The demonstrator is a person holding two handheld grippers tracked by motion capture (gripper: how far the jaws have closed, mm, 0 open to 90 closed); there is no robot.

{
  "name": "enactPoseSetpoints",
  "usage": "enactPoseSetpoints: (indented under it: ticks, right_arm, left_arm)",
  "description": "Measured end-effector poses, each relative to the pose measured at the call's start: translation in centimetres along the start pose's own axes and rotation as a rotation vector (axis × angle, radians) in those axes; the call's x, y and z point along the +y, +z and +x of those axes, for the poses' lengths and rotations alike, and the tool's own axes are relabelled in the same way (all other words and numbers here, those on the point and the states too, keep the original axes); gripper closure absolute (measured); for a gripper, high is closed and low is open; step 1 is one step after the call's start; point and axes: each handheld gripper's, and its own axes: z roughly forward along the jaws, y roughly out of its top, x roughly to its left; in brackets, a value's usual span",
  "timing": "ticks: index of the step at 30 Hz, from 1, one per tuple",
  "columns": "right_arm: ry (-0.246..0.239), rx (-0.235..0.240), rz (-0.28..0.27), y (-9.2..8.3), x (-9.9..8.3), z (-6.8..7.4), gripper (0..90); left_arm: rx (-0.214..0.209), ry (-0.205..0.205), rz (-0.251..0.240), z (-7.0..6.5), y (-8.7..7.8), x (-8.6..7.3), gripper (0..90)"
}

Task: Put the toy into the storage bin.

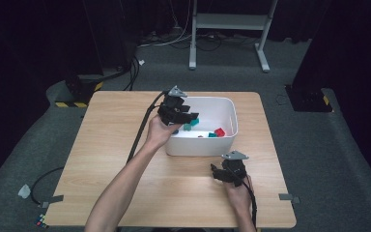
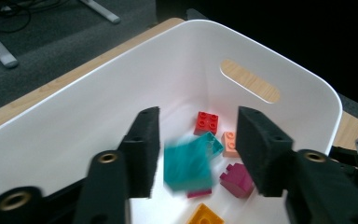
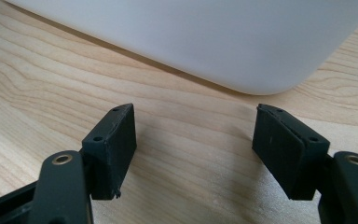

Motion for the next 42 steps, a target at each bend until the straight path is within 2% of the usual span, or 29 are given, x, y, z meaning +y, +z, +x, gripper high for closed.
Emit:
enactPoseSetpoints:
  ticks: [6, 8, 11, 15, 22, 31, 34, 37, 42]
  right_arm:
    - [-0.003, -0.001, 0.0, 0.0, 0.0, 0.0, 30.1]
    - [-0.002, -0.001, 0.0, 0.0, 0.0, 0.0, 30.1]
    - [-0.003, -0.001, 0.0, 0.0, 0.0, 0.0, 30.1]
    - [-0.003, -0.001, 0.0, 0.0, 0.0, 0.0, 30.1]
    - [-0.002, 0.0, 0.0, 0.0, 0.0, 0.0, 30.1]
    - [-0.002, 0.0, 0.0, 0.0, 0.0, 0.0, 30.1]
    - [-0.001, 0.0, 0.0, 0.0, 0.0, 0.0, 30.1]
    - [-0.003, 0.0, -0.001, 0.0, 0.0, 0.0, 30.1]
    - [0.0, -0.001, 0.0, 0.0, 0.0, 0.0, 30.1]
  left_arm:
    - [0.001, -0.006, -0.014, -0.2, -0.5, -0.3, 34.8]
    - [0.012, -0.011, -0.034, -0.3, -1.1, -0.8, 31.4]
    - [0.027, -0.011, -0.031, -0.2, -1.6, -1.6, 27.1]
    - [0.026, -0.039, -0.044, 0.4, -2.5, -2.4, 22.5]
    - [0.03, -0.048, -0.052, 1.0, -4.0, -3.8, 19.2]
    - [0.047, -0.082, -0.072, 2.1, -6.4, -6.1, 18.0]
    - [0.07, -0.085, -0.074, 2.4, -7.4, -7.4, 17.2]
    - [0.08, -0.108, -0.077, 2.7, -8.4, -8.8, 17.3]
    - [0.119, -0.092, -0.073, 2.6, -9.8, -11.1, 17.5]
